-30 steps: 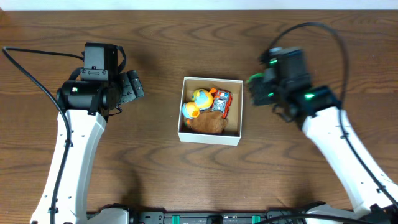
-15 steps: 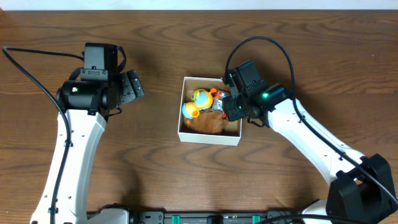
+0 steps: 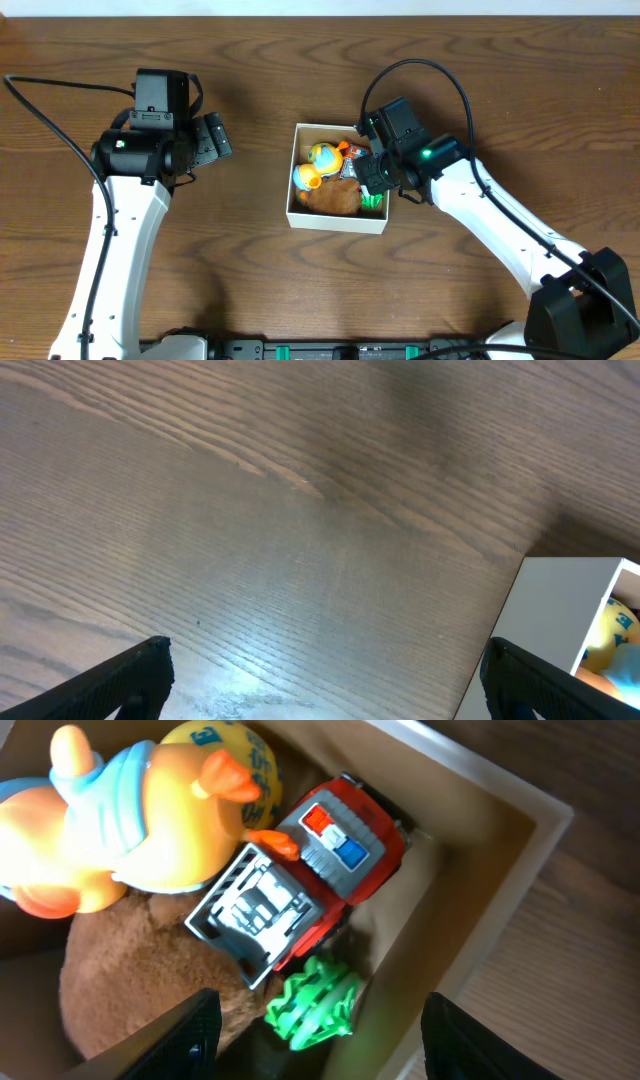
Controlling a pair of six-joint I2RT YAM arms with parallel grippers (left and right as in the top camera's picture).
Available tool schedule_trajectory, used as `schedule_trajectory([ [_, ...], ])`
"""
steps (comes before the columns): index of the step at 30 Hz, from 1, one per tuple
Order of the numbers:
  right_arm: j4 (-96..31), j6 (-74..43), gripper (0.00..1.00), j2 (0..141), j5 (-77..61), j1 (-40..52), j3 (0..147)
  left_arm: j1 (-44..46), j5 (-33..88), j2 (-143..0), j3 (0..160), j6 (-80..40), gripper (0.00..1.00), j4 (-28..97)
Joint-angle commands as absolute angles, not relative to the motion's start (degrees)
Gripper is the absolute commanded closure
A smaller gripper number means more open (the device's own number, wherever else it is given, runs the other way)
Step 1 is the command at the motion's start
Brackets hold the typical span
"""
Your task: Pack container
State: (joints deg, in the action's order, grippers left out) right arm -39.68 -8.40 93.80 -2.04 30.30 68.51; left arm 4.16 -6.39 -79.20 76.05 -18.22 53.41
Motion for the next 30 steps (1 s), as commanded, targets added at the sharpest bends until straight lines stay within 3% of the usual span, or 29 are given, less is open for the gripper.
schedule_trajectory([
  [1, -39.59, -7.62, 0.34, 93.86, 1.17, 30.65, 68.55, 3.99, -5.45, -79.42, 76.73, -18.26, 0.02, 53.58],
  [4, -39.62, -8.29, 0.36, 93.86, 4.54, 30.30, 68.58, 4.60, 0.01, -79.35, 76.73, -14.79, 0.00, 53.06],
  [7, -39.64, -16.25, 0.36, 93.56, 9.04, 28.91, 68.58, 7.60, 5.45, -79.35, 76.73, -9.76, 0.05, 52.21],
  [13, -39.97, -28.60, 0.36, 92.14, 8.03, 20.40, 68.58, 20.47, 6.42, -79.48, 76.73, 1.61, 0.06, 50.17],
  [20, -44.60, -29.28, 0.33, 92.14, 5.10, 8.93, 68.58, 31.92, -0.67, -82.81, 76.73, 4.51, 0.05, 44.45],
  [24, -47.77, -29.08, 0.32, 92.14, 5.13, 4.19, 68.58, 33.21, -0.67, -88.03, 76.73, 4.49, 0.05, 42.83],
  [30, -51.44, -29.06, 0.41, 92.14, 5.13, -0.03, 68.58, 33.10, -0.71, -96.33, 76.73, 4.49, 0.10, 40.01],
])
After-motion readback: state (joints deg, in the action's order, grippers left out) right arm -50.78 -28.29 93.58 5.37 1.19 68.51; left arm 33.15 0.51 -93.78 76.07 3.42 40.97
